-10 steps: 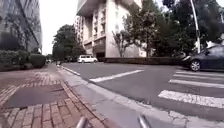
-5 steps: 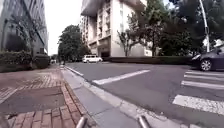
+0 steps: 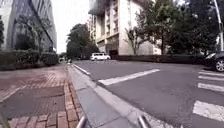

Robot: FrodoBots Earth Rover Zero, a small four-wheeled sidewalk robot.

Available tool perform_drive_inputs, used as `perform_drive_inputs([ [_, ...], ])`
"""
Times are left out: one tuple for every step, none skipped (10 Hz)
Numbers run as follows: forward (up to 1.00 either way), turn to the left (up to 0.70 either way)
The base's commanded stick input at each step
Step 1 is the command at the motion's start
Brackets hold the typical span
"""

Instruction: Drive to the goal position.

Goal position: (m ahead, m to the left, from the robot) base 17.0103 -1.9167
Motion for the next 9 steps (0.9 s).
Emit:
perform_drive_inputs([
  [0.0,0.0],
  [0.0,0.0],
  [0.0,0.02],
  [0.0,0.07],
  [0.0,0.12],
  [0.0,0.07],
  [0.0,0.05],
  [0.35,0.04],
  [0.45,0.02],
])
